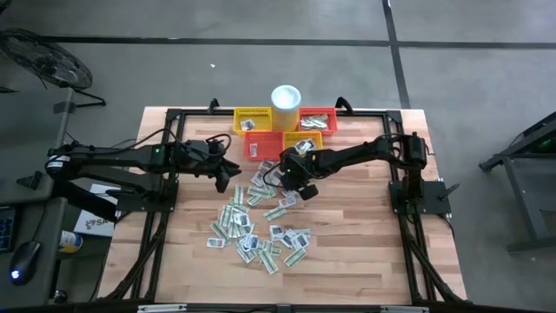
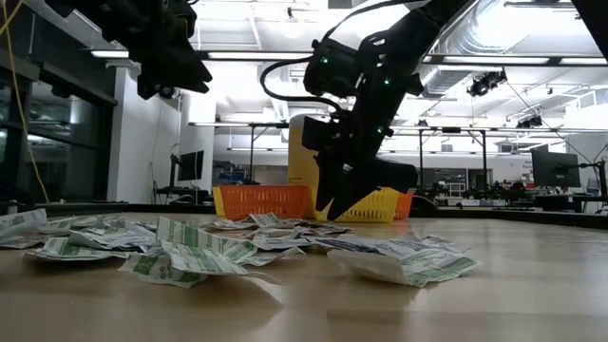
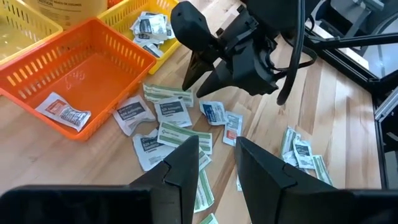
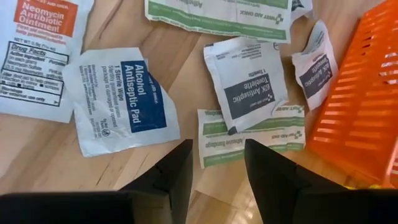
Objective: Pick & Place First Aid Supplies
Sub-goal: Put the green bandage pack into the top orange basket
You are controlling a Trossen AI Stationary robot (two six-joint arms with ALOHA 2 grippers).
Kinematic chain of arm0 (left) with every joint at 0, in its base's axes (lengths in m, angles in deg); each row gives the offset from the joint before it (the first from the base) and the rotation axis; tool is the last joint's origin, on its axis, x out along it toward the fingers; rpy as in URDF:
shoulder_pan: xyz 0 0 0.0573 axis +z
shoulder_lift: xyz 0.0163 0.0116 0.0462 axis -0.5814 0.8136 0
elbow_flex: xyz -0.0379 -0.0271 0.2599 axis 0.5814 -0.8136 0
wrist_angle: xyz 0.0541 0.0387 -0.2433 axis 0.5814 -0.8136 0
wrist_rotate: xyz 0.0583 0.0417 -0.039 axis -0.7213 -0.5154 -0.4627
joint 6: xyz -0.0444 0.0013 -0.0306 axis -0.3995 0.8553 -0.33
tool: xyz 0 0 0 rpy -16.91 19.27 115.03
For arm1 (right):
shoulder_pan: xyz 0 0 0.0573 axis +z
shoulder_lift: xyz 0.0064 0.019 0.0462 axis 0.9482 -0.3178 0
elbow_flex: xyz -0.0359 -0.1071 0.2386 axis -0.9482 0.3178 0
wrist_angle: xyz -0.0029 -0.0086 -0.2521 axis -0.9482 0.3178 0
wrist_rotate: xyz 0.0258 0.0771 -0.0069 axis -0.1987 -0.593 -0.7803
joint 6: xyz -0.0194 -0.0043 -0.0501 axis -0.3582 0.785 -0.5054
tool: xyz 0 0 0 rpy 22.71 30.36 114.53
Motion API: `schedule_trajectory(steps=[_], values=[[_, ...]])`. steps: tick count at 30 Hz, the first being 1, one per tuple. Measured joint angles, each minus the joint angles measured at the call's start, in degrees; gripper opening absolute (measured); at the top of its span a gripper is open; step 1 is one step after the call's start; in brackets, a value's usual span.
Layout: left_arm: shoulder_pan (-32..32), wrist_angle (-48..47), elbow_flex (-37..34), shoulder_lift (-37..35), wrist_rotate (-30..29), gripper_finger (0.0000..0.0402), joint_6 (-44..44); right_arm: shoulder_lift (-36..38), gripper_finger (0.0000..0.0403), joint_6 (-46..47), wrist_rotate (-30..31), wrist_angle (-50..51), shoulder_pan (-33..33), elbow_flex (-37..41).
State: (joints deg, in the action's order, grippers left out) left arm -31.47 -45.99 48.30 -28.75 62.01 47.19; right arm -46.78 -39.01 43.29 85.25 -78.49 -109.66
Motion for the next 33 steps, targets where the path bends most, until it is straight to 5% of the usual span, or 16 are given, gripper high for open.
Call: schedule_trajectory(steps=[21, 33], values=[[0.0, 0.04, 0.0, 0.0, 0.04, 0.0106, -0.02, -2.58, 0.0136, 0.58, -1.45, -0.72, -0.99, -0.2], [0.0, 0.04, 0.0, 0.0, 0.02, 0.0106, -0.01, -2.77, 0.0079, 0.63, -1.5, -0.91, -1.27, -0.09]])
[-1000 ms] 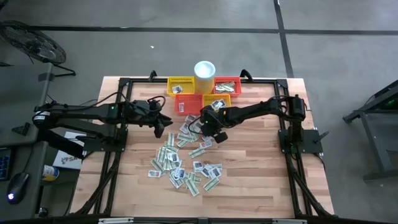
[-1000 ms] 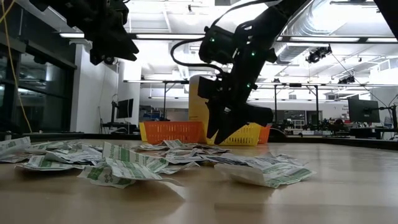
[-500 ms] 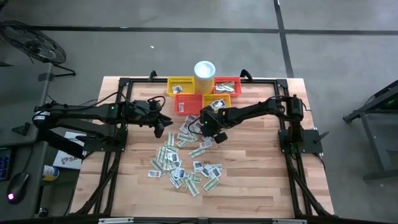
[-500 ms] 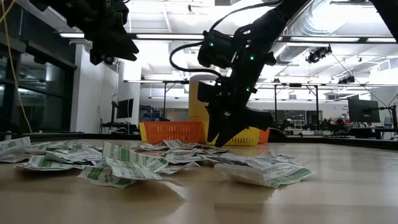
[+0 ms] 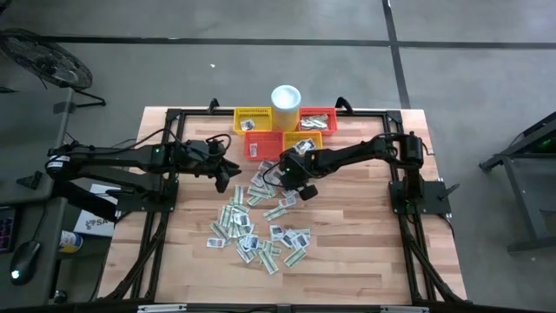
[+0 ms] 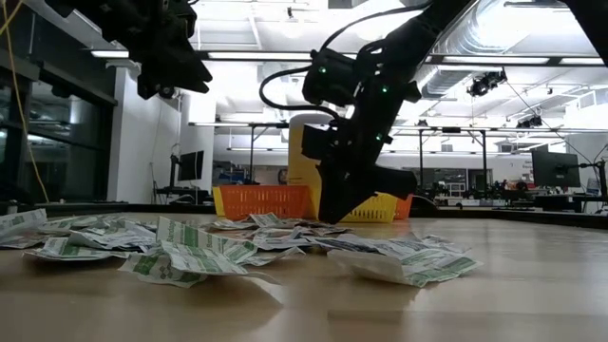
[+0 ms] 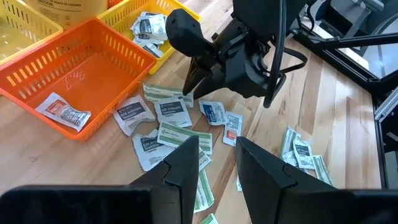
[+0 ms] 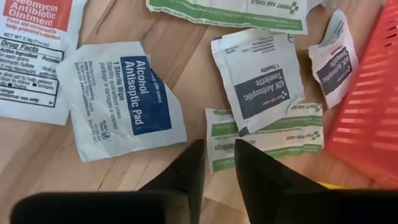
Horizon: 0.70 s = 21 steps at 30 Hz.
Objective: Pick & Place First Aid Supplies
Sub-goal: Put the green bandage pack into the top orange basket
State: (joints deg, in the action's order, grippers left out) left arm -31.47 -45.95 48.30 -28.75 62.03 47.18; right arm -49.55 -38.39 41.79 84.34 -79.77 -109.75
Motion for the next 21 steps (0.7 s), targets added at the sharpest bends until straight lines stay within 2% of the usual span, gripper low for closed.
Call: schedule_trajectory(steps=[15, 21], values=[[0.0, 0.0, 0.0, 0.0, -0.12, 0.0106, -0.08, -0.05, 0.0006, 4.62, -0.22, 3.12, -0.39, 0.0], [0.01, 0.0, 0.0, 0.0, -0.13, 0.0106, -0.1, -0.05, 0.0001, 7.63, -1.28, 4.09, -0.28, -0.08]])
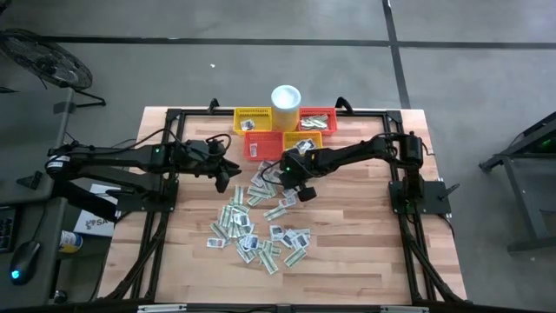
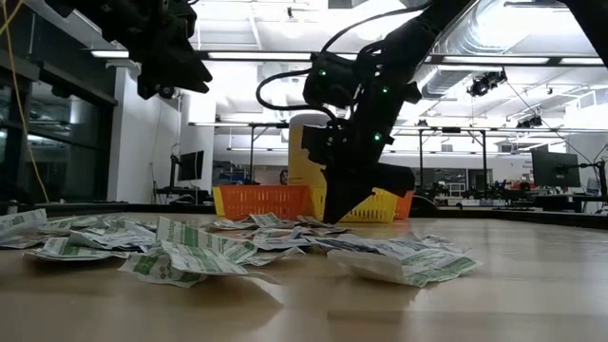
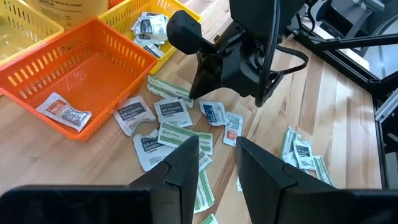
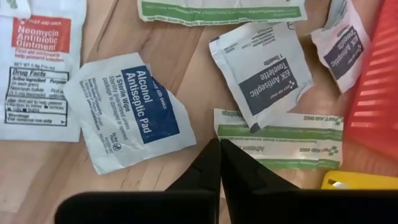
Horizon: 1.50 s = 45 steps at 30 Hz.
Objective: Pick & Place First Aid Supplies
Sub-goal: Put the green bandage pack into the top orange basket
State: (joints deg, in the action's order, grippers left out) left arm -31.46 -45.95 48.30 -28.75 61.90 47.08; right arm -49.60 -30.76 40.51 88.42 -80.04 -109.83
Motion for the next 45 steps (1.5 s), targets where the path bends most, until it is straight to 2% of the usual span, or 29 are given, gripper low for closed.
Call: schedule_trajectory(steps=[12, 32, 40, 45], values=[[-0.01, 0.06, 0.0, 0.0, -0.02, 0.0106, -0.15, 2.66, 0.0, 13.46, -2.42, 2.51, 2.28, 0.38], [-0.01, 0.39, 0.0, 0.02, -0.14, 0.0106, -0.04, 13.58, 0.0, 26.64, -3.11, 7.59, 6.84, 0.24], [-0.01, 0.45, 0.0, 0.02, -0.17, 0.0106, 0.0, 20.81, 0.0, 32.64, -0.05, 12.88, 7.51, 0.17], [-0.01, 0.46, 0.0, 0.02, -0.22, 0.0106, 0.0, 26.81, 0.0, 37.61, 5.45, 17.88, 7.32, 0.15]])
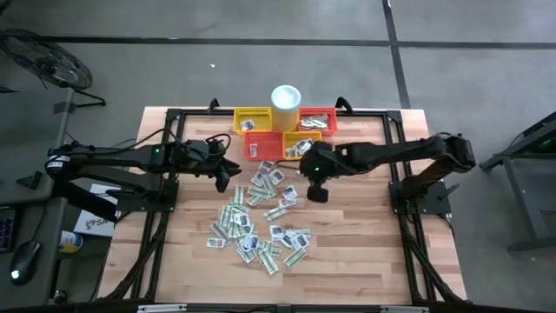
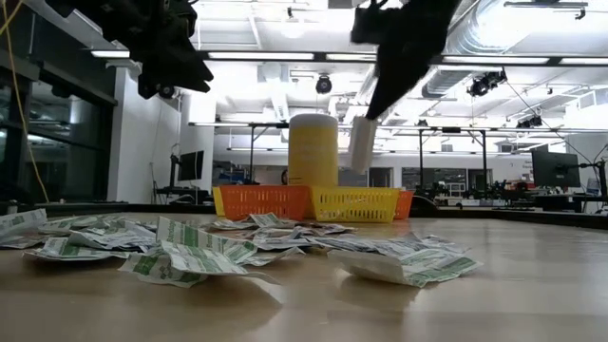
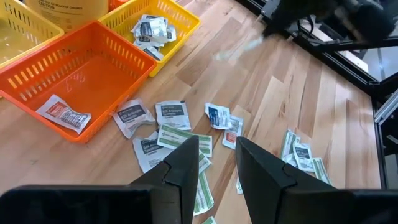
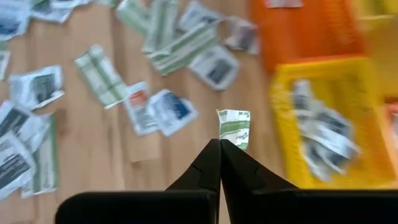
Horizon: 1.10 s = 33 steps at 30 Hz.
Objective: Pick & Place First Aid Supplies
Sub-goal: Put the green bandage pack into the top orange basket
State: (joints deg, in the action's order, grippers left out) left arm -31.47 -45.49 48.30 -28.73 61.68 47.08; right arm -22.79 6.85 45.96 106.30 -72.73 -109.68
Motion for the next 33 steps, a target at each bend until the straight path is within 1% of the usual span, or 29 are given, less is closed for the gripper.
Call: schedule_trajectory(steps=[3, 6, 10, 13, 15, 18, 22, 28, 33], values=[[0.0, -0.02, 0.0, 0.0, -0.04, 0.0106, 0.0, 3.28, 0.0, 0.66, 3.44, 1.57, -0.88, -0.01], [0.02, 0.0, 0.0, 0.0, -0.19, 0.0106, -0.01, 5.54, 0.0, -1.13, 7.22, 2.83, -2.64, -0.02], [0.02, 0.02, 0.0, 0.0, -0.29, 0.0106, -0.25, 6.11, 0.0, -2.55, 11.06, 3.12, -7.03, -0.07], [0.0, 0.02, 0.0, 0.0, -0.66, 0.0106, -0.86, 5.72, 0.0, 1.09, 13.27, 2.54, -11.3, -0.08], [0.02, 0.02, 0.0, 0.0, -0.76, 0.0106, -1.28, 5.56, 0.0, 3.72, 13.67, 2.05, -14.2, -0.07], [0.01, 0.04, 0.0, 0.01, -0.79, 0.0106, -1.29, 4.92, 0.0, 7.97, 13.21, 0.33, -18.57, -0.07], [0.0, 0.02, 0.0, 0.04, -1.64, 0.0106, -1.68, 3.26, 0.0, 11.9, 8.52, -1.92, -24.66, -0.07], [0.02, 0.02, 0.0, 0.02, -1.9, 0.0106, -2.36, -1.78, 0.0, 11.94, 4.71, -2.42, -32.03, -0.07], [0.02, 0.0, 0.0, 0.02, -2.1, 0.0106, -2.78, -5.52, 0.0, 10.66, 1.55, -5.77, -35.45, -0.07]])
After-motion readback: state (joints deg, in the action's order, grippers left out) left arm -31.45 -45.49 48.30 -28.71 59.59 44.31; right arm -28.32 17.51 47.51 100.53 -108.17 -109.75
